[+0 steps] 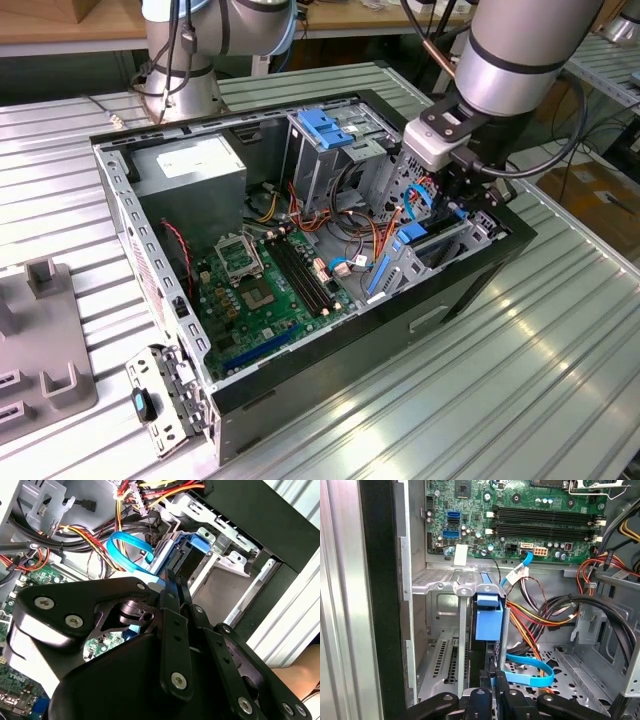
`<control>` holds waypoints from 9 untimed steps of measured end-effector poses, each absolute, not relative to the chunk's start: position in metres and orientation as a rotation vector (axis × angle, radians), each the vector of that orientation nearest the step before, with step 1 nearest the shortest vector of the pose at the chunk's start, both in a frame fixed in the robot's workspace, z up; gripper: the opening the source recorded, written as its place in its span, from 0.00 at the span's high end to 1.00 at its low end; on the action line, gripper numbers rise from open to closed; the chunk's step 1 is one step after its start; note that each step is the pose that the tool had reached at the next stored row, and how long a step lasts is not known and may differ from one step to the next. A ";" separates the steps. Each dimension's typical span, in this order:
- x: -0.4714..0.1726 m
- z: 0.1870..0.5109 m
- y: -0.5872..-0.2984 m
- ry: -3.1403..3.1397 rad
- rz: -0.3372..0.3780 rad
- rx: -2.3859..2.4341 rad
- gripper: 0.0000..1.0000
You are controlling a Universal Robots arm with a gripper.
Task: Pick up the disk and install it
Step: 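Insert the first disk wire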
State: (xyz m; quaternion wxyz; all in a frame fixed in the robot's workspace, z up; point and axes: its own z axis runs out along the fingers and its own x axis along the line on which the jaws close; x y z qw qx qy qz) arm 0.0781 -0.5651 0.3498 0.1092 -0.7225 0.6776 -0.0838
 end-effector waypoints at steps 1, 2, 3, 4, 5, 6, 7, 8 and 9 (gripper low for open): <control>0.078 0.350 -0.565 1.992 -0.247 -2.125 0.84; 0.078 0.350 -0.565 1.992 -0.247 -2.125 0.84; 0.078 0.350 -0.565 1.992 -0.247 -2.125 0.84; 0.078 0.350 -0.565 1.992 -0.246 -2.125 0.84; 0.078 0.349 -0.565 1.991 -0.247 -2.124 0.84; 0.078 0.349 -0.565 1.991 -0.248 -2.124 0.84; 0.078 0.349 -0.565 1.990 -0.248 -2.123 0.84; 0.078 0.348 -0.565 1.990 -0.249 -2.123 0.84; 0.078 0.348 -0.565 1.989 -0.250 -2.123 0.84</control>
